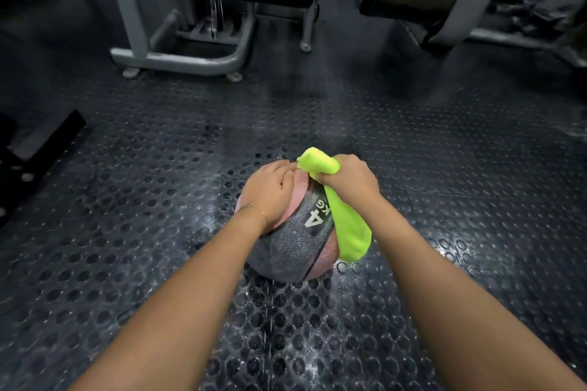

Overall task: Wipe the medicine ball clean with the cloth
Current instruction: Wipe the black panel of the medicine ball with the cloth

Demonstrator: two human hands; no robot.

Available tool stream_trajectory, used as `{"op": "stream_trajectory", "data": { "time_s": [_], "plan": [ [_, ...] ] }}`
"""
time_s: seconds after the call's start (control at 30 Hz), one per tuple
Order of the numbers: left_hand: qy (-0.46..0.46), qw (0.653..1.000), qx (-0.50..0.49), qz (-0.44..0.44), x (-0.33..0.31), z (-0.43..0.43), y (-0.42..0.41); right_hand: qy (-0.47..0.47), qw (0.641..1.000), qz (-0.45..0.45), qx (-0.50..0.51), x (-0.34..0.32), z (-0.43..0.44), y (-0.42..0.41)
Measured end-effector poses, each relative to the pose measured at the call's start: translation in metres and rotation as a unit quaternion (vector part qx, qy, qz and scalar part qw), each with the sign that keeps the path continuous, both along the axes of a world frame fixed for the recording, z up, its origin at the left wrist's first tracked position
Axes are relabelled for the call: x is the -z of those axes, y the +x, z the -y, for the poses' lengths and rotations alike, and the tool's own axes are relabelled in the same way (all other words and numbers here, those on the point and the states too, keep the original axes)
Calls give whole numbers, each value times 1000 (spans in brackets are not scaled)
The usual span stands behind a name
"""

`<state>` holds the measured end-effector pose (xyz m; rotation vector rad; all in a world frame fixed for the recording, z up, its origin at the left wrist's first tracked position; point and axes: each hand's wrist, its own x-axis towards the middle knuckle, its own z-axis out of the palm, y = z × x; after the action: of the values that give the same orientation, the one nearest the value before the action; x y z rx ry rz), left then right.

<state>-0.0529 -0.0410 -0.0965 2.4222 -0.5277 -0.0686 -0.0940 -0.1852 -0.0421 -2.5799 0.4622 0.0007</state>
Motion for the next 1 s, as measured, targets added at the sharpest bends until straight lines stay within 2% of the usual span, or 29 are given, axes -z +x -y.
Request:
{"op": "stream_trajectory", "data": {
  "time_s": [0.17,0.3,0.4,0.53,0.67,0.83,1.0],
  "plan": [
    [-20,999,-35,14,1,-4,-6,-46,998,7,-39,5,-7,-13],
    [-29,998,-49,-7,1,-11,-6,-13,999,26,-17,5,-8,-9],
    [-3,997,-75,-21,-4,-17,-5,-17,998,45,-26,5,-17,3],
    [-1,1000,-21,-7,-6,-31,1,-17,996,59,-68,11,-26,8],
    [-60,997,-52,-13,2,-28,2,-34,994,40,-99,1,-34,15],
    [-131,988,-75,-41,10,-37,5,-60,984,28,-164,0,-43,-16],
    [-74,991,-107,-41,6,-31,8,-76,991,47,-99,-6,-47,8]
  ]
}}
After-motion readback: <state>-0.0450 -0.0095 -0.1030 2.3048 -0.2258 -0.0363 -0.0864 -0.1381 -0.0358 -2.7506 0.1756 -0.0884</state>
